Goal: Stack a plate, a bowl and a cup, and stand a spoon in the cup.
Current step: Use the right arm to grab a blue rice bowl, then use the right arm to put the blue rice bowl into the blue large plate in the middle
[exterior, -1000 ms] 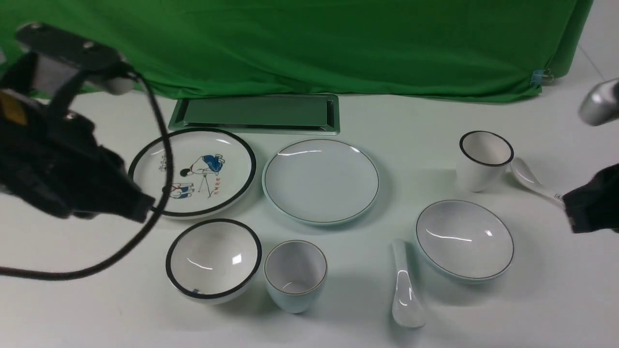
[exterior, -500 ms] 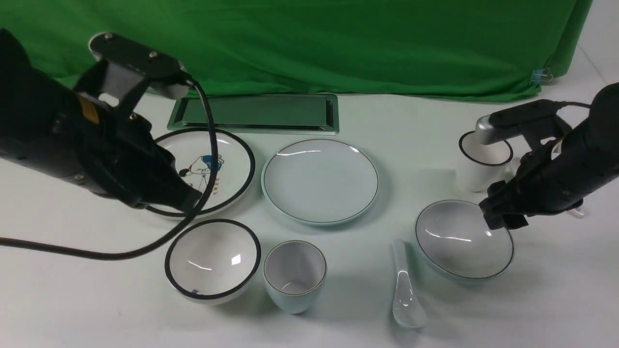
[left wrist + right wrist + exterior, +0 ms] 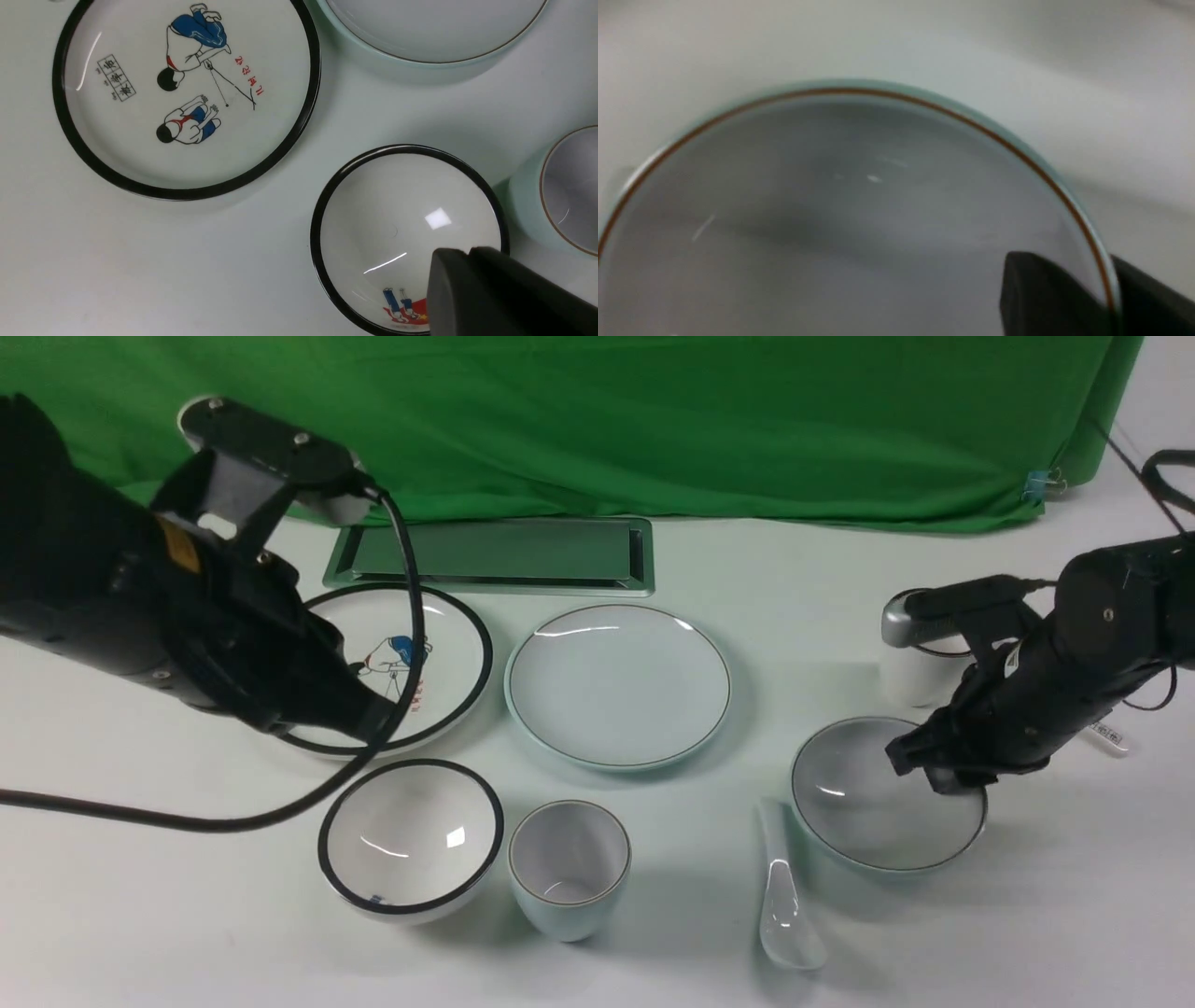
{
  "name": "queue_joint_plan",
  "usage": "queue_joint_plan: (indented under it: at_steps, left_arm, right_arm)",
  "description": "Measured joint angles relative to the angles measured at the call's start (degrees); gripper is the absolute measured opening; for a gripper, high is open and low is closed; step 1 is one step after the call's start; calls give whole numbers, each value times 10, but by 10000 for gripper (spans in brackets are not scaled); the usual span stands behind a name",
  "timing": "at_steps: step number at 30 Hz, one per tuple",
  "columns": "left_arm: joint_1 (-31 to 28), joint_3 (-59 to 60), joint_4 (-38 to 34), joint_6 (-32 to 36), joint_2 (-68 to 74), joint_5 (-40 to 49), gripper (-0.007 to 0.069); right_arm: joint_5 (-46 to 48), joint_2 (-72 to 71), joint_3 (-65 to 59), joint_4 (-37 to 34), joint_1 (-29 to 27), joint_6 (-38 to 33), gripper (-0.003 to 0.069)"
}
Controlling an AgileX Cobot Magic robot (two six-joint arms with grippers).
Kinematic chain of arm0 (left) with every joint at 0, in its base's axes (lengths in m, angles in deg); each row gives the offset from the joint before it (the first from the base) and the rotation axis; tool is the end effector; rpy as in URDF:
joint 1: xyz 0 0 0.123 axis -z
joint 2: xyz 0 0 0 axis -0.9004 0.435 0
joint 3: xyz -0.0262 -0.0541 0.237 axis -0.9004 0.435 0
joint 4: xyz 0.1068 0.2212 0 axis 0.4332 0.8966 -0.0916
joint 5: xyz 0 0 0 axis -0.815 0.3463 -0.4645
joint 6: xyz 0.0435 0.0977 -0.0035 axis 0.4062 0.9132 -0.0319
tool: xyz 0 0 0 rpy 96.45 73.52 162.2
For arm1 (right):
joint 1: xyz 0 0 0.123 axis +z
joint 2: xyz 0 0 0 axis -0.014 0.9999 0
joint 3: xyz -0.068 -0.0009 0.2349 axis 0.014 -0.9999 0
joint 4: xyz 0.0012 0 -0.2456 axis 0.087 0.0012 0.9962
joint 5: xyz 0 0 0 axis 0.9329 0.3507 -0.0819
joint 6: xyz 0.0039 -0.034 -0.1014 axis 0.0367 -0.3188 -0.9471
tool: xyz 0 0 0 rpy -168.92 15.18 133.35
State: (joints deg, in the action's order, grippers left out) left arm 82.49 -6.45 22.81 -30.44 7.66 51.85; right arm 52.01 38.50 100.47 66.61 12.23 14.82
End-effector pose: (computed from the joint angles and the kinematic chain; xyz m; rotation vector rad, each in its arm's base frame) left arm 0.2635 -0.0942 0.2739 0.6475 2.4371 -0.1381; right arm 0.3452 0.0837 0.1377 -0.3787 2.6845 0.1002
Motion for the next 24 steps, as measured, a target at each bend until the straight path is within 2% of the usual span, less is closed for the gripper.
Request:
queue_joint_plan:
  at_steps: [2,5,7,9,13,20,24]
  left_arm:
    - [0,0,0,0,0,7,-28]
    - [0,0,0,1,0,10,-28]
    - [0,0,0,1,0,10,-28]
    - [0,0,1,1,0,7,-28]
    - [0,0,5,1,0,-1,-28]
    - [0,0,6,2,0,-2,-28]
    - [0,0,6,3,0,2,-28]
  right_arm:
    - [15,-17,13,-3,0,-4,80]
    - [46,-41,50,-19,0,-33,74]
    - [58,-51,85,-58,0,-67,74]
    - [62,-53,131,-136,1,-112,74]
    - [57,-20,204,-209,26,-150,74]
    - [51,123,322,-226,87,-153,74]
    - [43,200,385,-226,97,-134,74]
